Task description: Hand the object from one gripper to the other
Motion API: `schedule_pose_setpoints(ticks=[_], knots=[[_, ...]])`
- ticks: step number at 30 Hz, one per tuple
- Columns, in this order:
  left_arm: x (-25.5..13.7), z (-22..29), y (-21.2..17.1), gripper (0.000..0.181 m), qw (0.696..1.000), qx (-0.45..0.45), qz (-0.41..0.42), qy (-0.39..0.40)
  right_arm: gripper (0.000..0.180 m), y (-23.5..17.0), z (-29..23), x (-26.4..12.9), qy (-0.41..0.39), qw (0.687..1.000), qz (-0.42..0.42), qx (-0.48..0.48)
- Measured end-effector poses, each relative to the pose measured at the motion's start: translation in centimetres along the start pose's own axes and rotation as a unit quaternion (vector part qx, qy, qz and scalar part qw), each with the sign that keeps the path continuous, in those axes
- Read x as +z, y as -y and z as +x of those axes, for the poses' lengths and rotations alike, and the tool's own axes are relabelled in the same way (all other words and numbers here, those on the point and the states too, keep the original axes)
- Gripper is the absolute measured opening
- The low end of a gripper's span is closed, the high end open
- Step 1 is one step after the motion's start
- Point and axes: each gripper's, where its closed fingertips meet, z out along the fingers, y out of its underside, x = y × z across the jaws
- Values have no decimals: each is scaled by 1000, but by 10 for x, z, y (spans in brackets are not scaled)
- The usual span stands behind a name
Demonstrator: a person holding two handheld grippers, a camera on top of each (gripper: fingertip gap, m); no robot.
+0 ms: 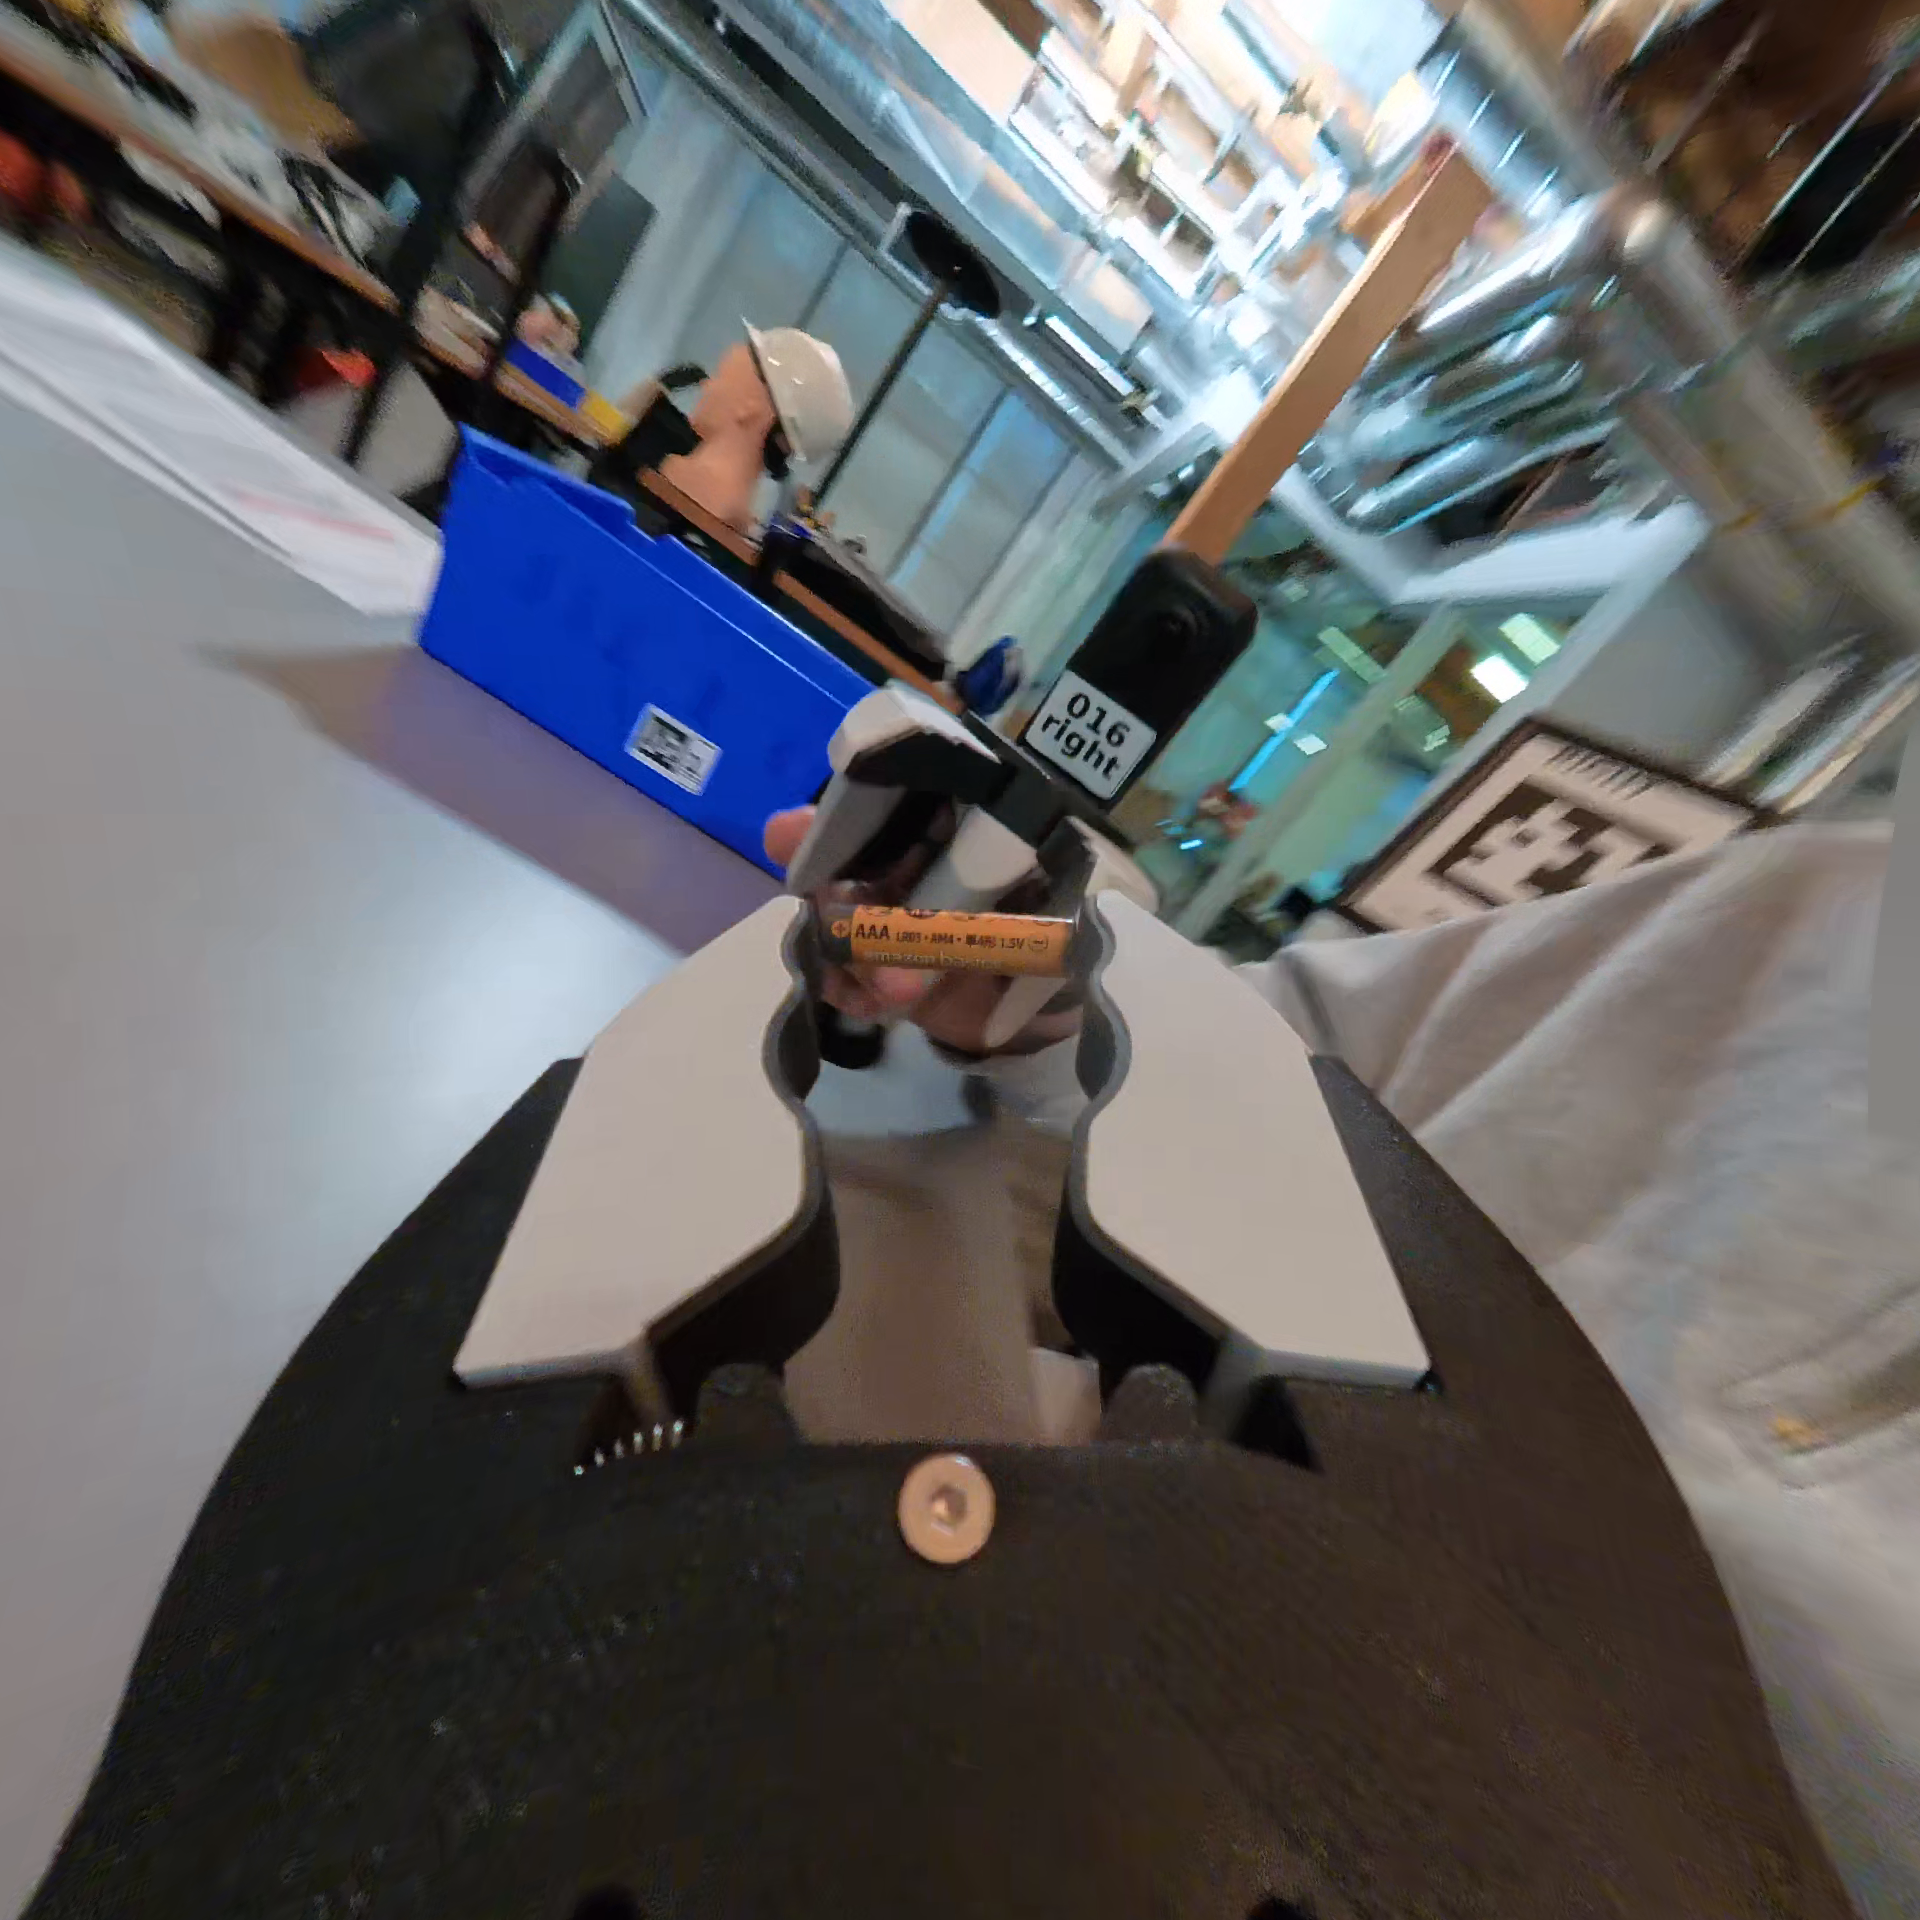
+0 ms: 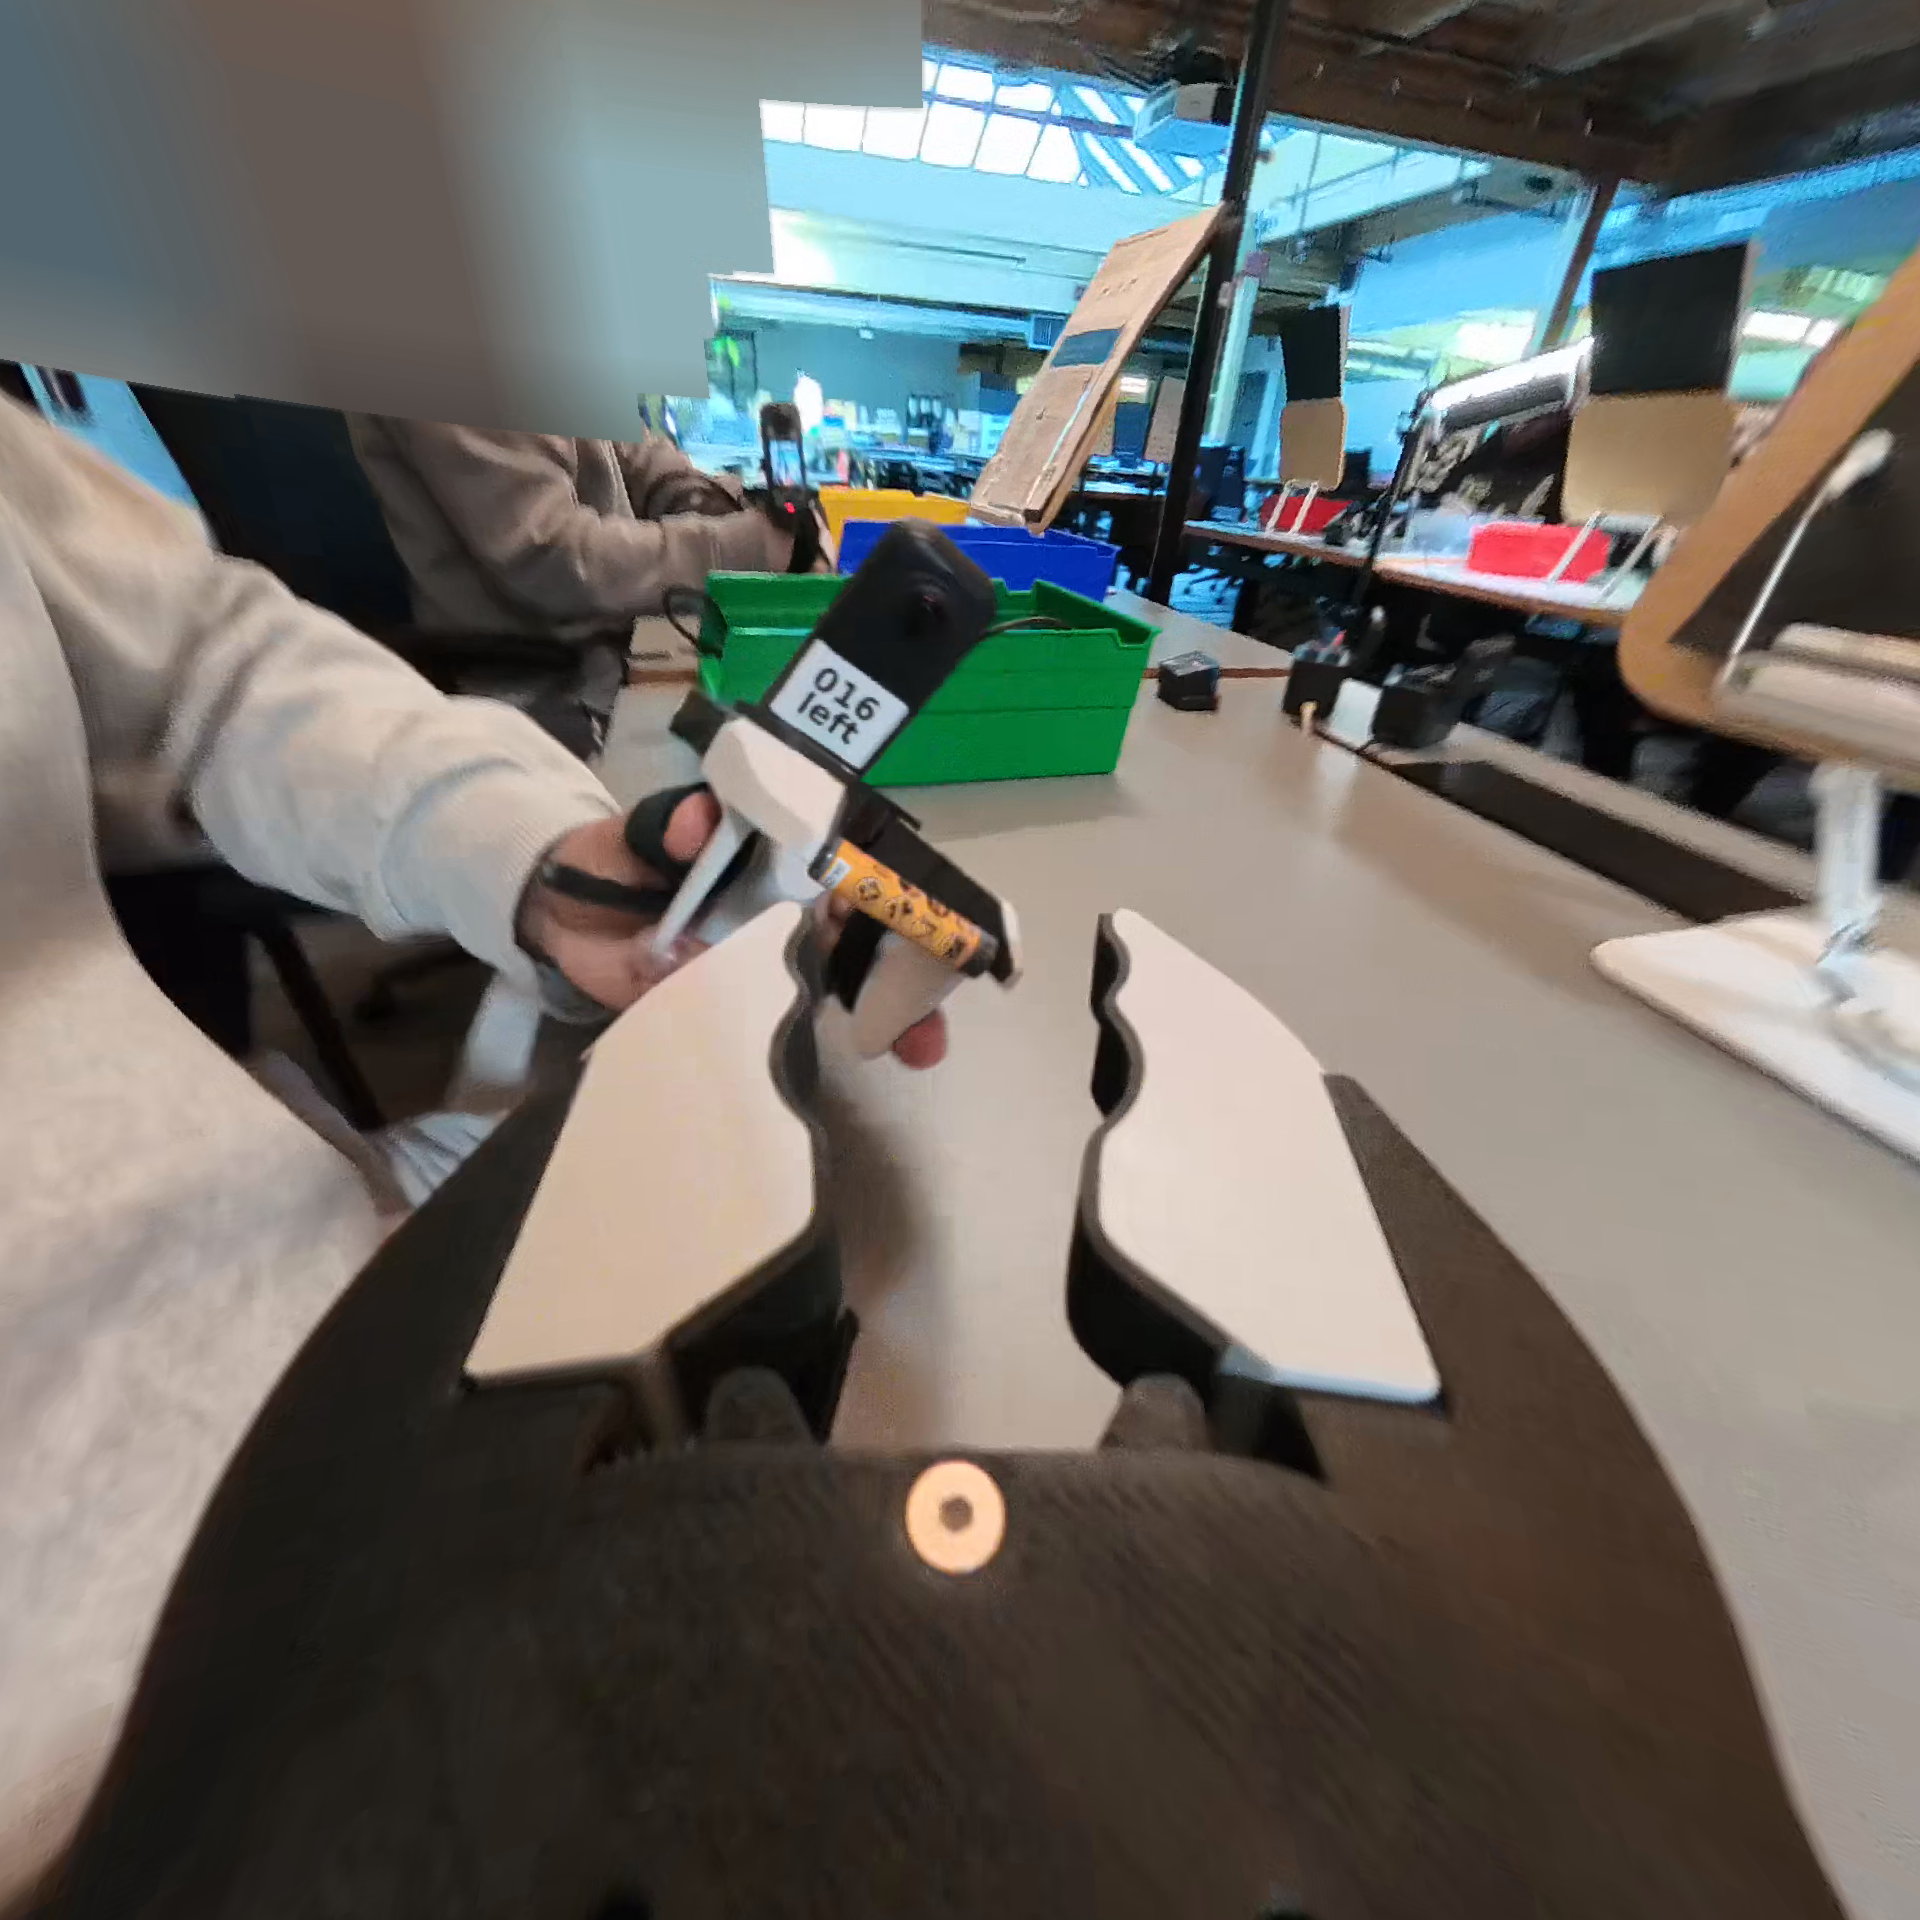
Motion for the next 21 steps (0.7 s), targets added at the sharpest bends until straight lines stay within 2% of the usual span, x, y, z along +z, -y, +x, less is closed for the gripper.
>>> schedule_pose_setpoints(ticks=[1, 3, 5, 8, 10, 13, 17, 21], knots=[[-1, 0, 2, 48, 999, 46, -4, 18, 49, -1, 2, -1, 6, 999, 1, 43], [-2, 2, 4, 48, 988, 144, -19, 55, 40, -9, 4, -1, 21, 990, -9, 142], [-1, 3, 3, 48, 965, 242, -40, 89, 39, -13, 1, 1, 55, 967, -7, 250], [1, 7, -3, 49, 922, 360, -71, 122, 43, -8, -3, 2, 122, 903, 37, 411], [3, 8, -9, 49, 896, 414, -92, 130, 42, -6, -2, 2, 153, 861, 65, 481], [5, 6, -16, 49, 866, 467, -115, 139, 36, -14, -11, 4, 192, 830, 47, 522], [6, 5, -22, 49, 837, 510, -133, 148, 27, -14, -26, 6, 228, 825, 21, 516], [7, 4, -25, 49, 834, 513, -139, 147, 11, -20, -34, 7, 238, 835, -9, 497]])
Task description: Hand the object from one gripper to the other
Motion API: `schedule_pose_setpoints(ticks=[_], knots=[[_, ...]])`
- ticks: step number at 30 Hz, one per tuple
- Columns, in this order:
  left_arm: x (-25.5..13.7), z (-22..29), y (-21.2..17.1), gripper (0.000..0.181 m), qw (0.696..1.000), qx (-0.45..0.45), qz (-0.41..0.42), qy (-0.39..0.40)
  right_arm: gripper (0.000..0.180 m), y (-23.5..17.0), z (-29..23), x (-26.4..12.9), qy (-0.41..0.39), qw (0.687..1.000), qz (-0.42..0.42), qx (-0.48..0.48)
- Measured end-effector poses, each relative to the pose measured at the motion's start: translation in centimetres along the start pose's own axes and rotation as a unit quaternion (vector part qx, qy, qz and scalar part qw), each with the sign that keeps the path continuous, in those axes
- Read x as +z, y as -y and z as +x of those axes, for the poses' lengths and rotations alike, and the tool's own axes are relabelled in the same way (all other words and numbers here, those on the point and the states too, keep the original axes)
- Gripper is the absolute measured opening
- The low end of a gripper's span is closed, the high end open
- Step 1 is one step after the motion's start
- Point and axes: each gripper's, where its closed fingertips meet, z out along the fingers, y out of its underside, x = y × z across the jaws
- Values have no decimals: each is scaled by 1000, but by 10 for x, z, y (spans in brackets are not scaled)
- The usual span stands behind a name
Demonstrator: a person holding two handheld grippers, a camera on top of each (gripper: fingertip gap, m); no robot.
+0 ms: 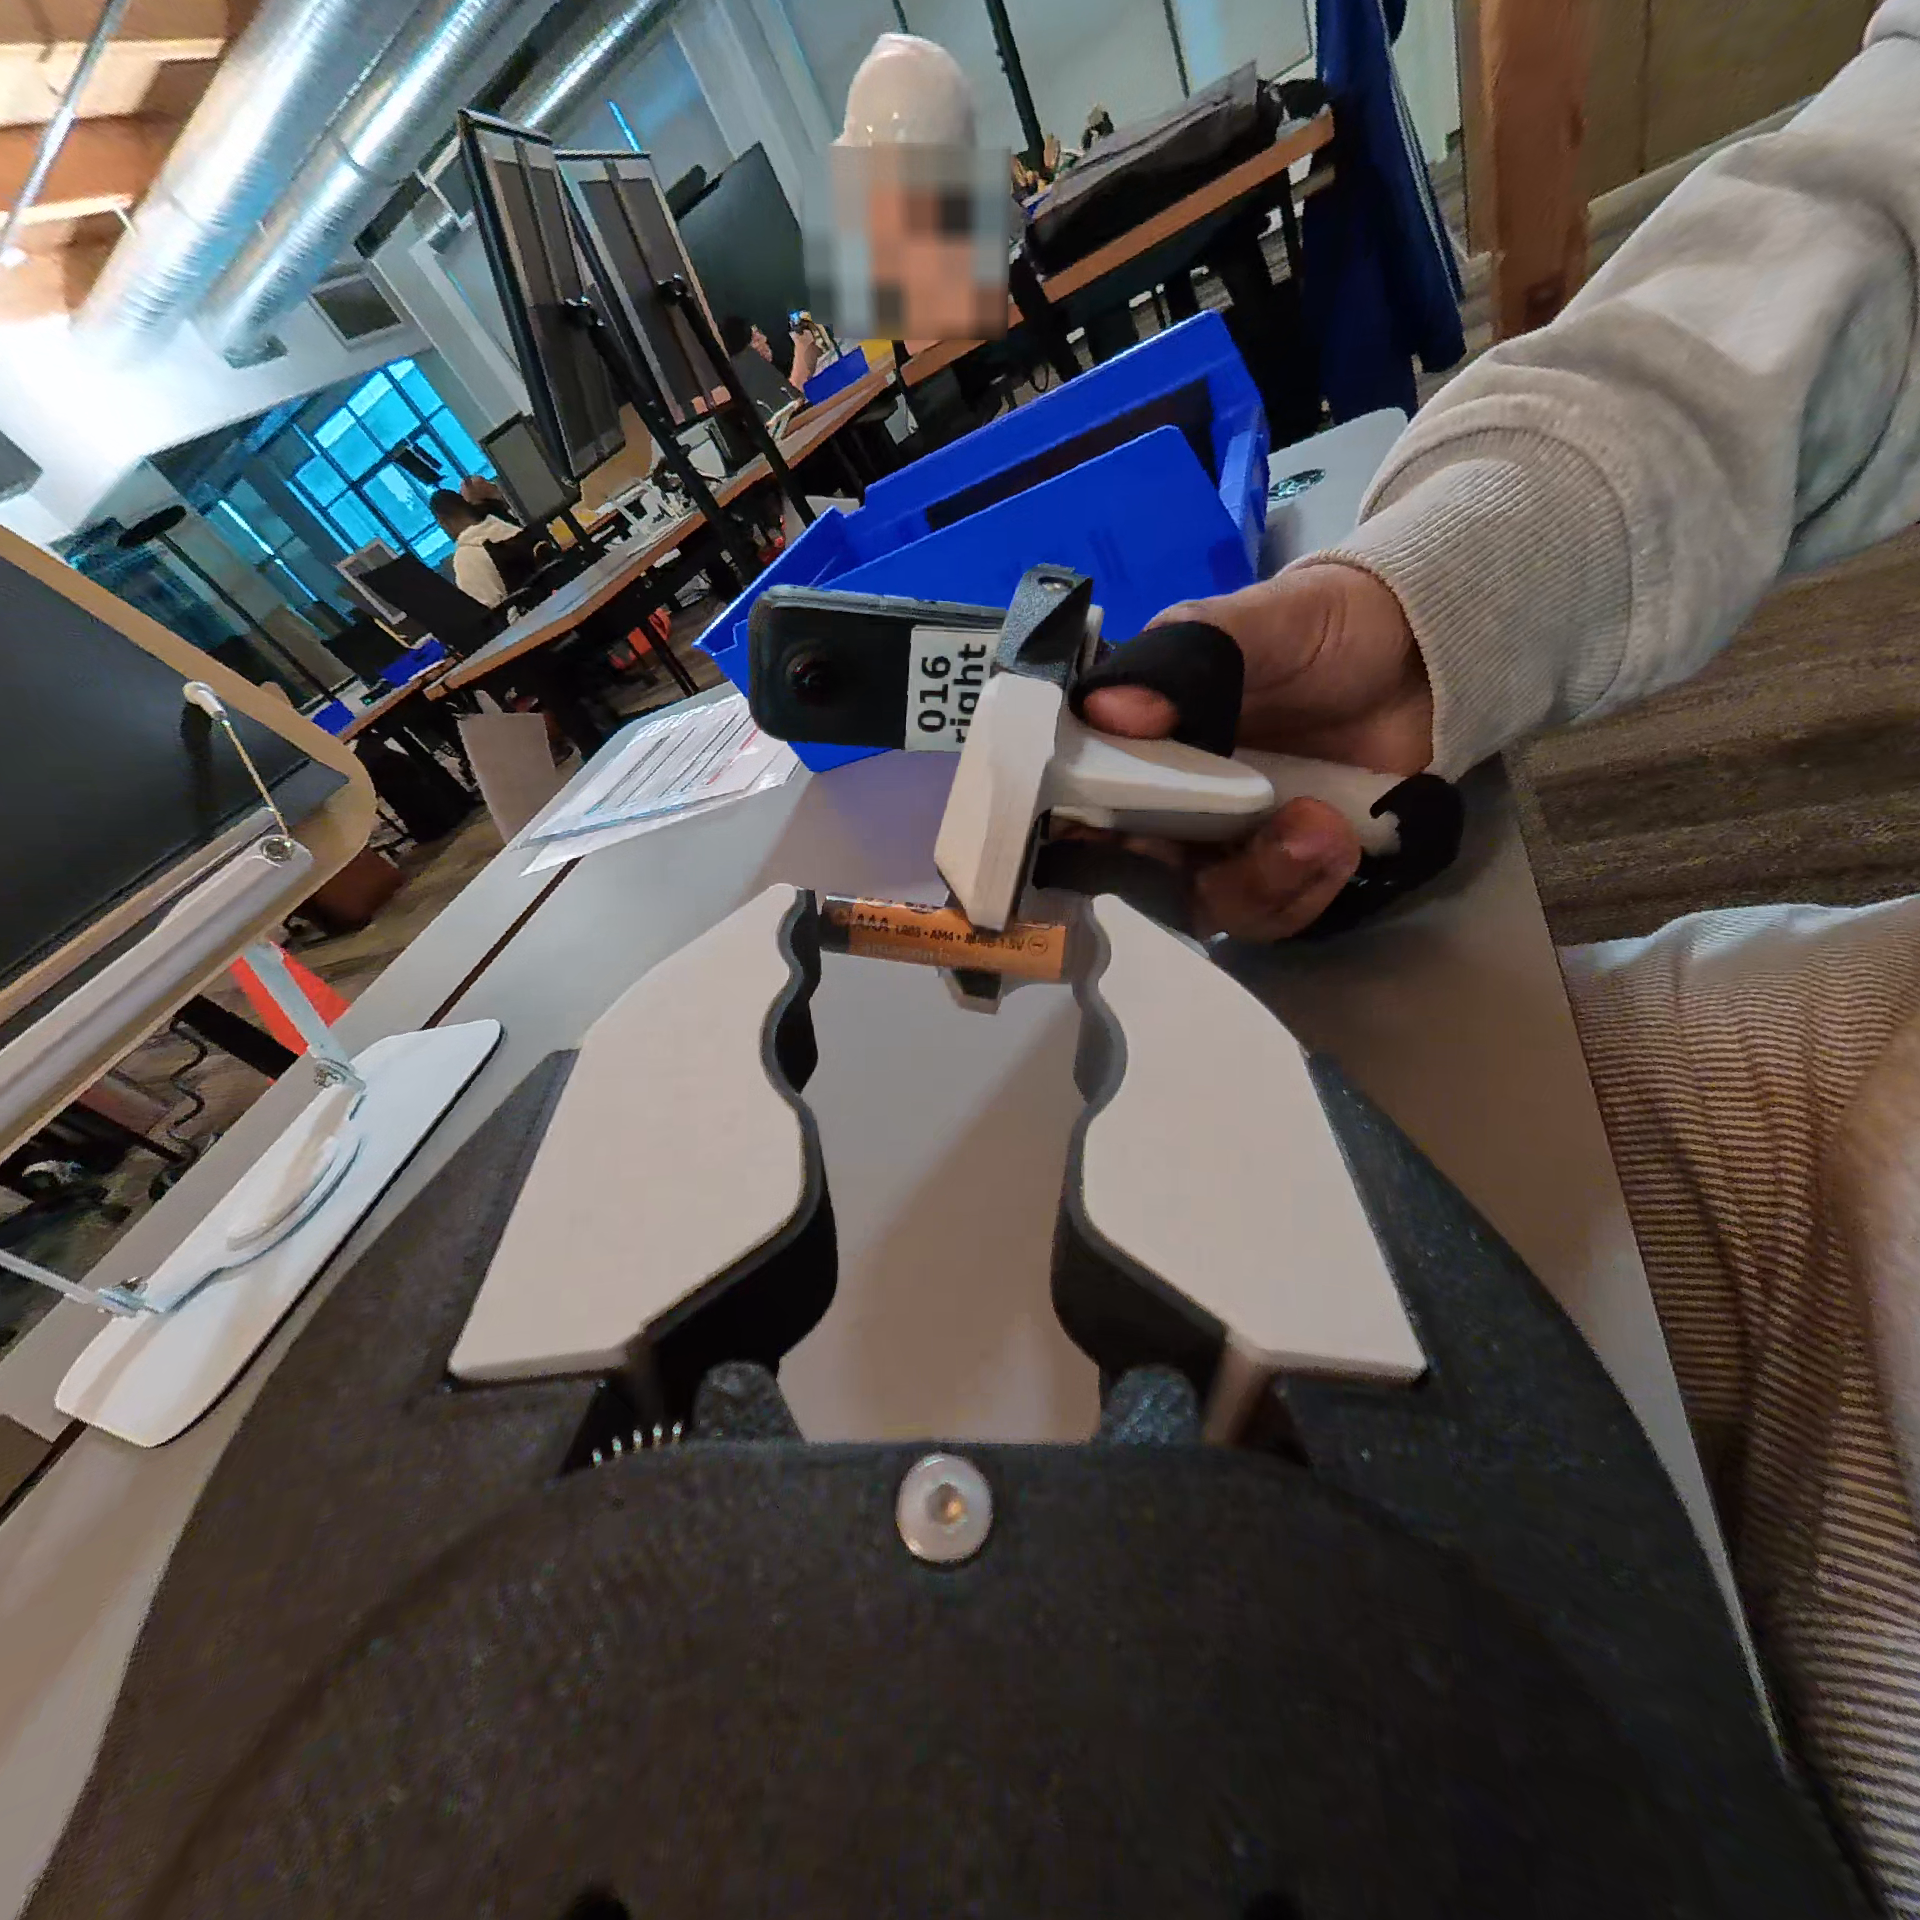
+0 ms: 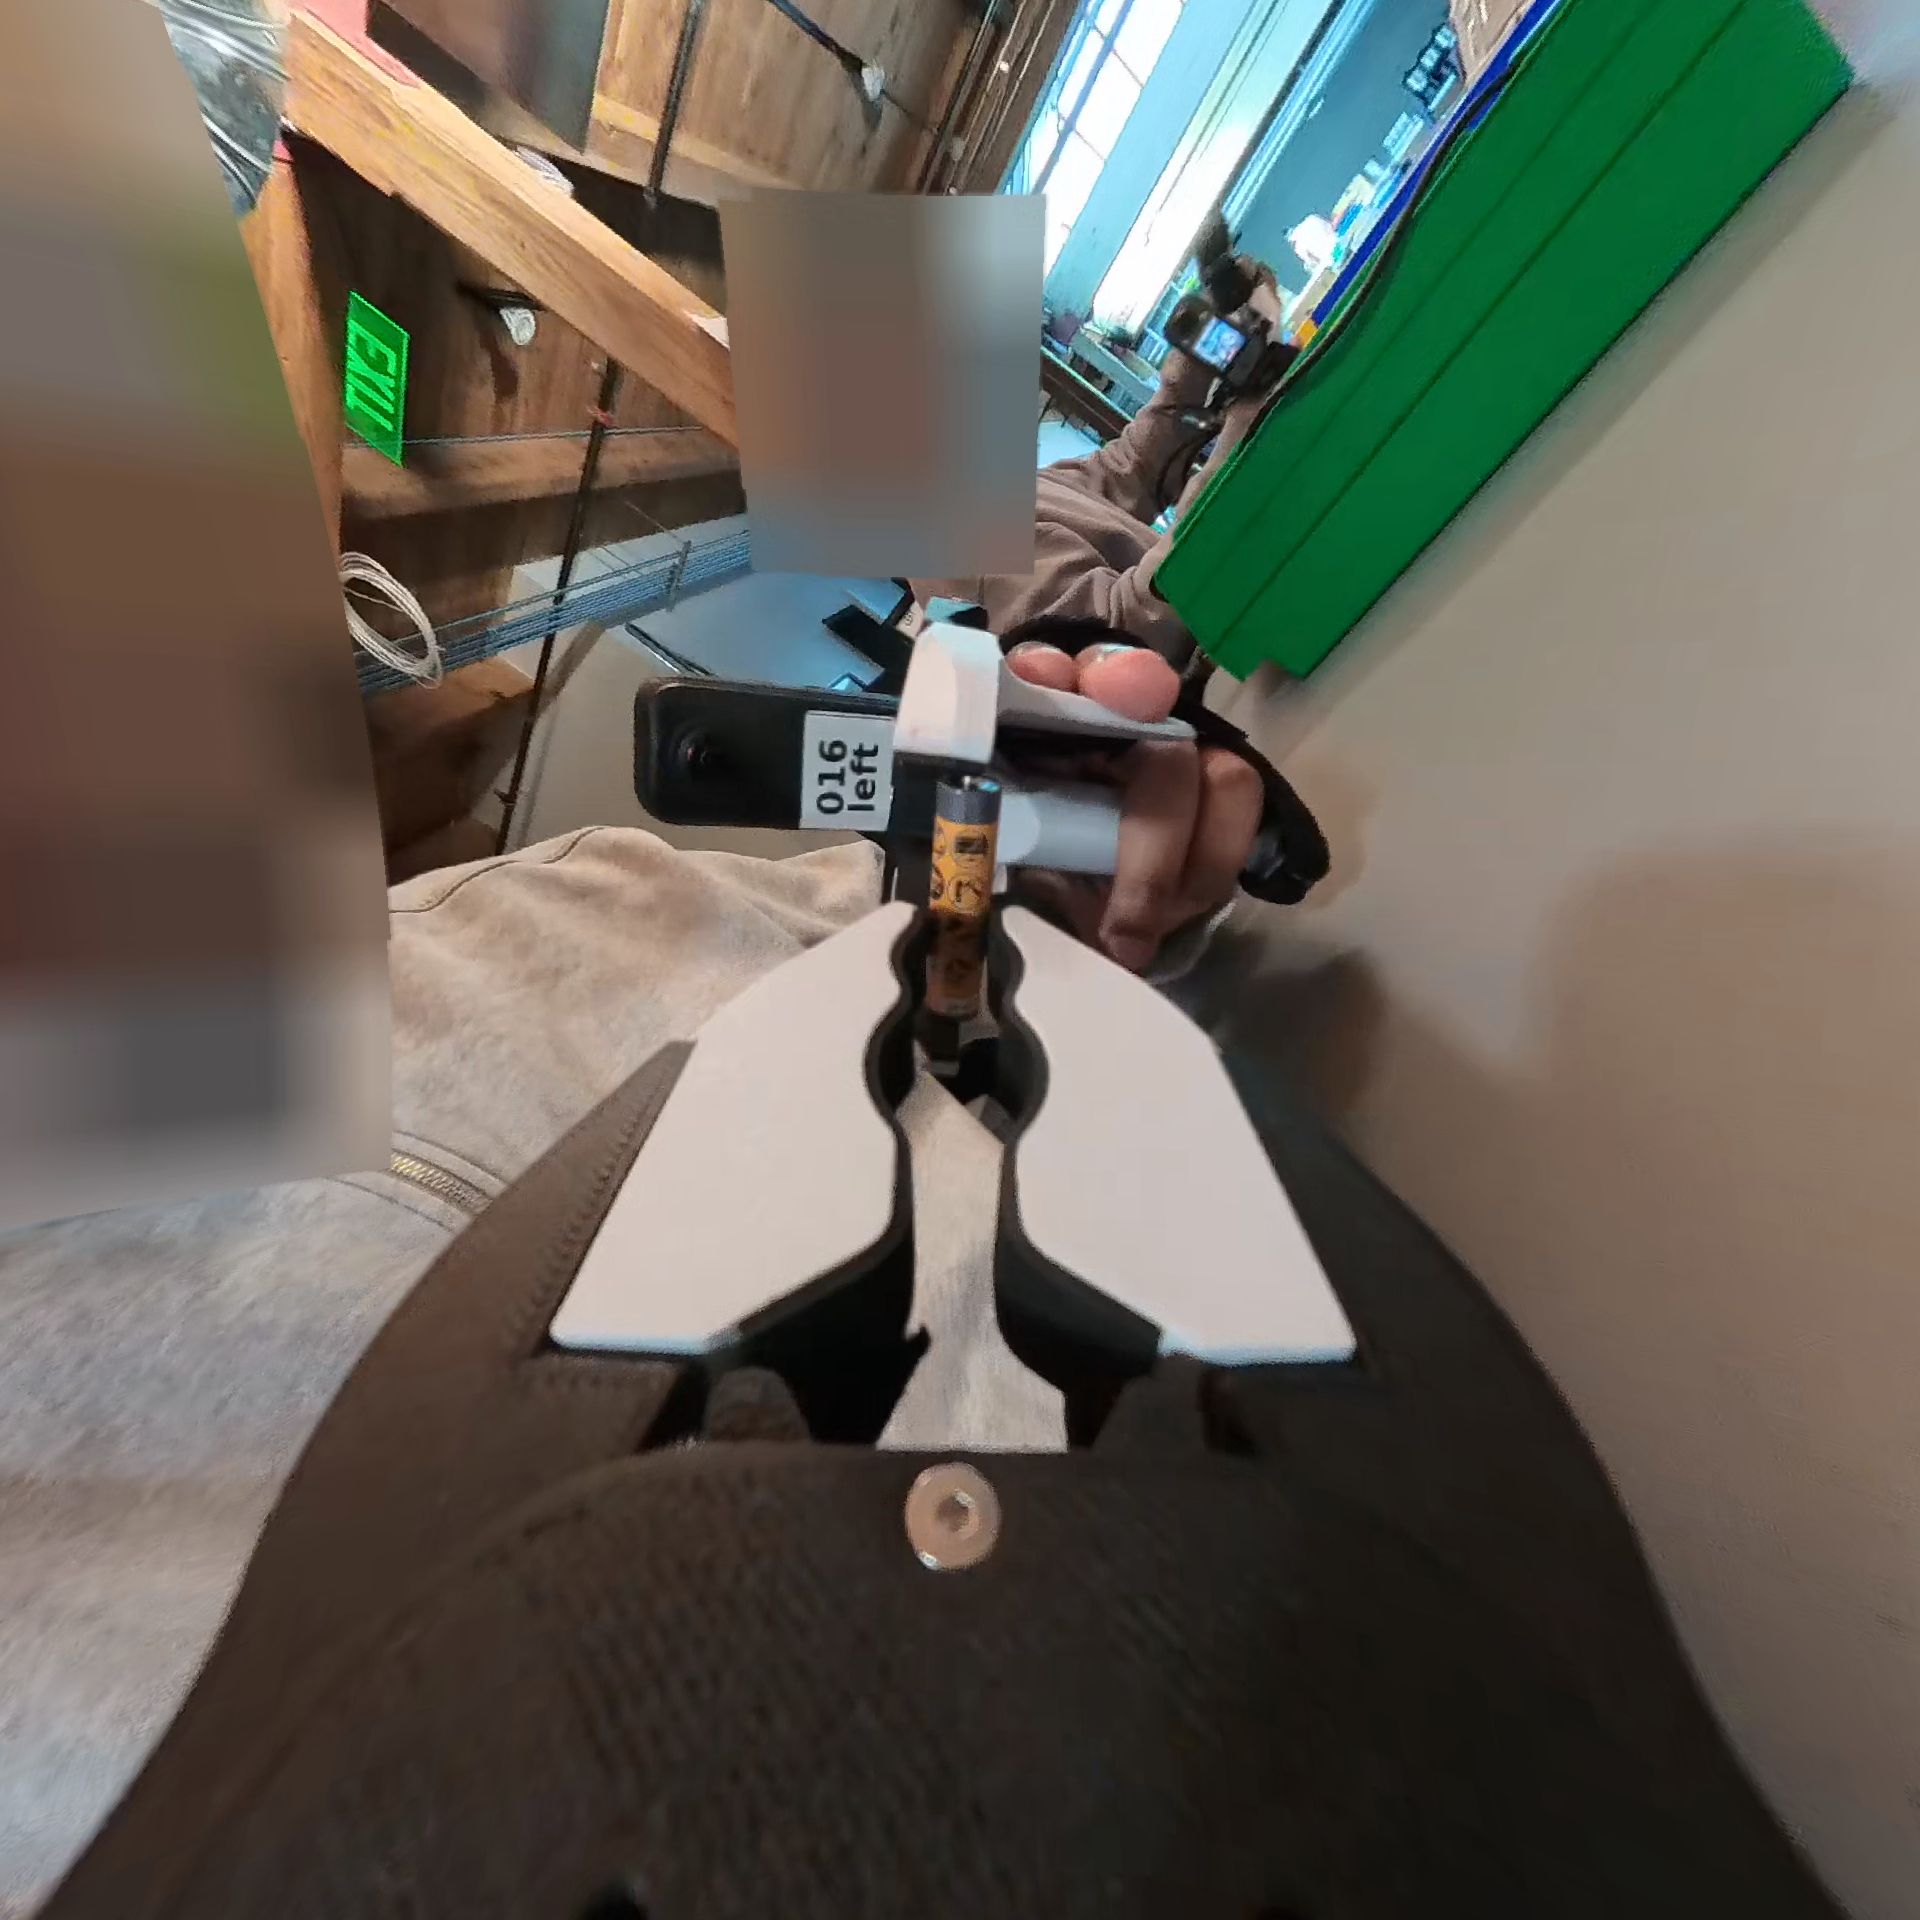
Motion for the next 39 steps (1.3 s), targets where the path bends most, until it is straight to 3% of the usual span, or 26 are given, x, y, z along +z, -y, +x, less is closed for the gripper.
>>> schedule_pose_setpoints(ticks=[6, 12, 16, 21, 24, 30, 33, 36, 39], knots=[[1, -1, -3, 50, 1000, -19, 1, 0, 11, 2, 4, -3, -44, 997, -13, -55], [-6, -4, 11, 65, 984, -154, 69, -51, 11, 7, 8, -10, -113, 981, -28, -153], [-12, -14, 11, 40, 942, -302, 101, -105, 11, 8, 8, -9, -141, 963, -35, -225], [-12, -21, 7, 27, 881, -434, 131, -138, 11, 3, 9, -3, -161, 938, -51, -302], [-11, -14, 9, 19, 874, -439, 131, -161, 11, 3, 10, -2, -173, 926, -55, -332], [-7, -7, 9, 11, 906, -382, 114, -144, 11, 2, 10, 0, -171, 928, -49, -327], [-8, -8, 9, 11, 903, -389, 113, -146, 11, 3, 10, 0, -170, 929, -47, -324], [-9, -15, 8, 11, 884, -426, 124, -145, 49, 9, 14, -2, -187, 925, -32, -329], [-9, -16, 3, 11, 848, -485, 125, -172, 78, 23, 7, -6, -200, 886, 5, -418]])
